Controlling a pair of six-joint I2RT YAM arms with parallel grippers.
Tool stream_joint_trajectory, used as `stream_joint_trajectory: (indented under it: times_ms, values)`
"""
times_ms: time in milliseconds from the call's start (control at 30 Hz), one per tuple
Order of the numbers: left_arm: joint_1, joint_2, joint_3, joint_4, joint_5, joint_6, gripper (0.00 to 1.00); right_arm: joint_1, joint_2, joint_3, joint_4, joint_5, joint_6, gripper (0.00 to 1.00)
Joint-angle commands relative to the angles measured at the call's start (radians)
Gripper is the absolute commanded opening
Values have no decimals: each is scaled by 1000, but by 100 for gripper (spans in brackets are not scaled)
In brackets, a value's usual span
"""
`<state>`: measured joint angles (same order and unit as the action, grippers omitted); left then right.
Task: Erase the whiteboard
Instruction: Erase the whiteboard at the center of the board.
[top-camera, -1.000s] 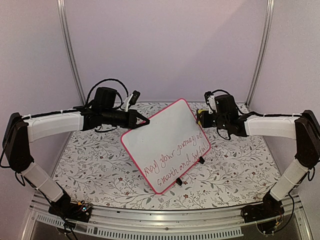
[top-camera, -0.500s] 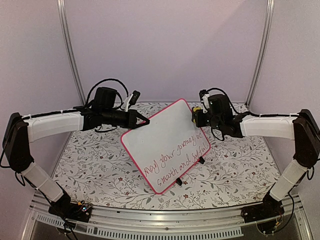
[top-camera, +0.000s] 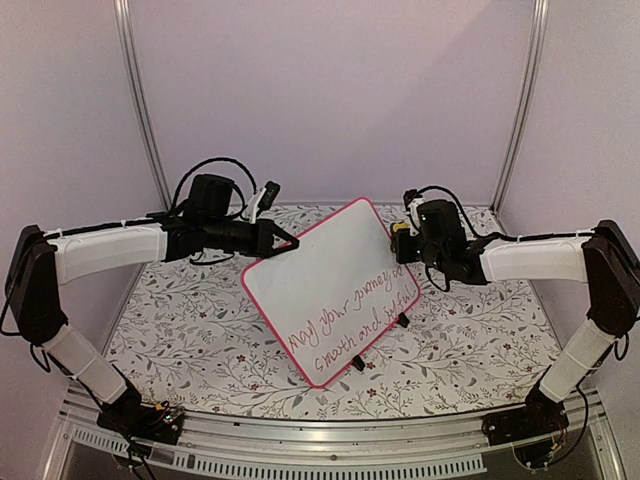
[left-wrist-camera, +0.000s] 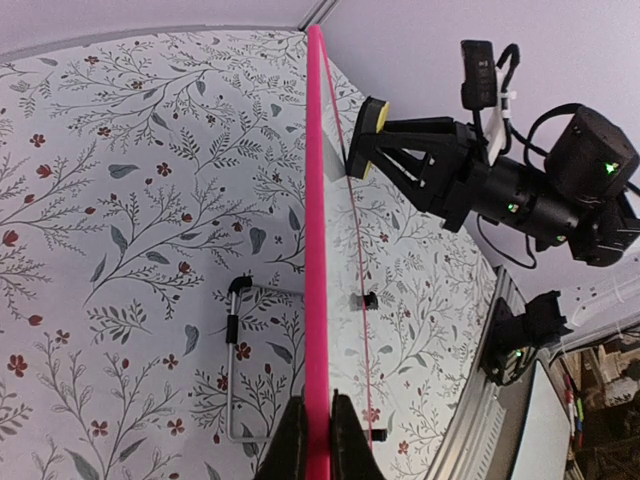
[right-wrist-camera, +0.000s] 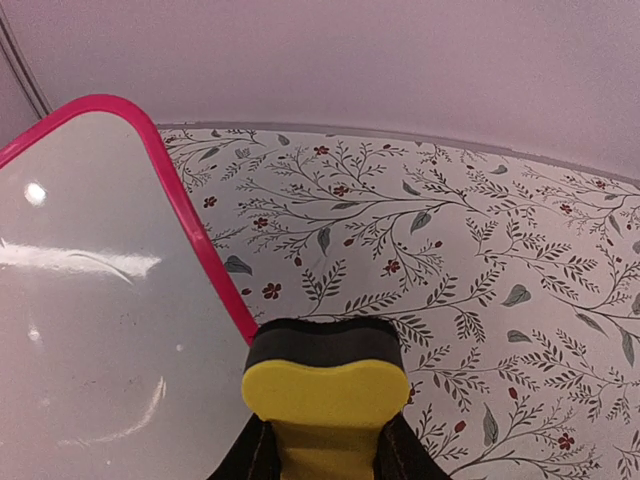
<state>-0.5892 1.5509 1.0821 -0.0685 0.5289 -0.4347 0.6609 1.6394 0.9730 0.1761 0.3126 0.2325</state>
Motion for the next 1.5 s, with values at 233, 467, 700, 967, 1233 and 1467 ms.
stream_joint_trajectory:
  times_ms: [233, 467, 700, 967, 1233, 1467]
  values:
    - [-21, 35, -10, -74, -21, 107, 0, 3, 3, -50, -10, -31, 20, 29]
    - [-22, 37, -10, -72, -18, 104, 0, 2, 6, -38, 15, -3, 19, 29]
    - [-21, 34, -10, -76, -23, 106, 0, 1, 37, 53, 9, 3, -14, 29]
    - [-22, 36, -10, -73, -19, 105, 0, -14, 57, 101, 6, 0, -25, 29]
    - [-22, 34, -10, -74, -20, 106, 0, -15, 50, 55, -3, -2, -18, 29]
    - [-22, 34, -10, -73, -17, 104, 0, -14, 4, -56, 0, 11, -5, 29]
